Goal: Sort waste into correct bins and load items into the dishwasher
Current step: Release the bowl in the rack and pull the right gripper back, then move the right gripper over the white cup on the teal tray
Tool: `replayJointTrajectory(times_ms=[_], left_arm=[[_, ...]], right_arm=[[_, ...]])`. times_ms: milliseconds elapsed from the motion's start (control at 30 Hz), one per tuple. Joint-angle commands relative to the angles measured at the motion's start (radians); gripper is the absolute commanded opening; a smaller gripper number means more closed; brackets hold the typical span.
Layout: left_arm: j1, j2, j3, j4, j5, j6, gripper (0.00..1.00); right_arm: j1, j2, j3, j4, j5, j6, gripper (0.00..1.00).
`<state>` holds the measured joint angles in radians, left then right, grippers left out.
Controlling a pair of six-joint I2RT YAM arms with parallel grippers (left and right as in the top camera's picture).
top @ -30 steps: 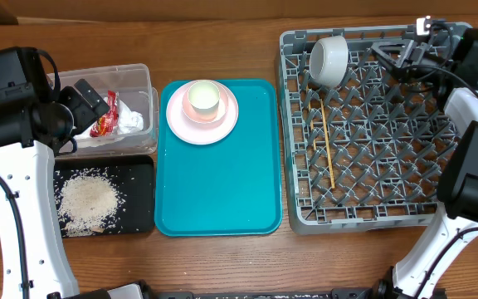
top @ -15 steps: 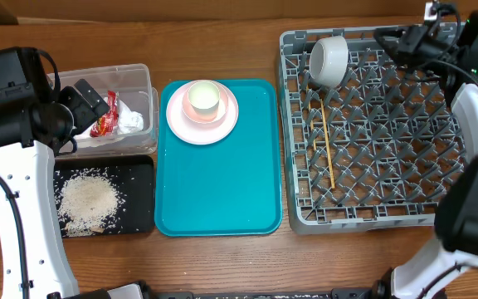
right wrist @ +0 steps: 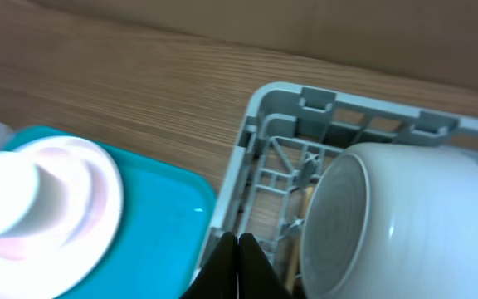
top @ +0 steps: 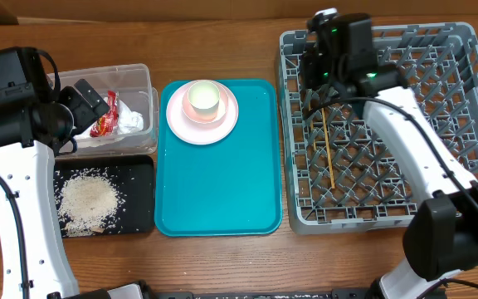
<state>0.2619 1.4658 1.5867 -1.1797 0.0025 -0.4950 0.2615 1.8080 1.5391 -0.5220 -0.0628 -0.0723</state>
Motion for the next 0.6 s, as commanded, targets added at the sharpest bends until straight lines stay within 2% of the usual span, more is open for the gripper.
replayJointTrajectory(times_ms=[0, 233, 400, 567], left_arm=[[-0.006, -0.015, 0.017, 0.002, -0.013, 0.008, 1.00], [-0.006, -0.015, 0.017, 0.002, -0.013, 0.008, 1.00], [-0.006, -0.015, 0.017, 0.002, -0.013, 0.009, 1.00], [-0.006, -0.015, 0.017, 0.002, -0.013, 0.008, 1.00]], right_arm=[[-0.001, 0.029, 0.005, 0.016, 0.175, -0.059, 0.04], [-0.042, 0.069, 0.003, 0.007, 0.183, -0.059, 0.04], [-0.080, 0.072, 0.003, 0.010, 0.321, -0.025, 0.04], [-0.101, 0.072, 0.003, -0.010, 0.338, -0.025, 0.04]])
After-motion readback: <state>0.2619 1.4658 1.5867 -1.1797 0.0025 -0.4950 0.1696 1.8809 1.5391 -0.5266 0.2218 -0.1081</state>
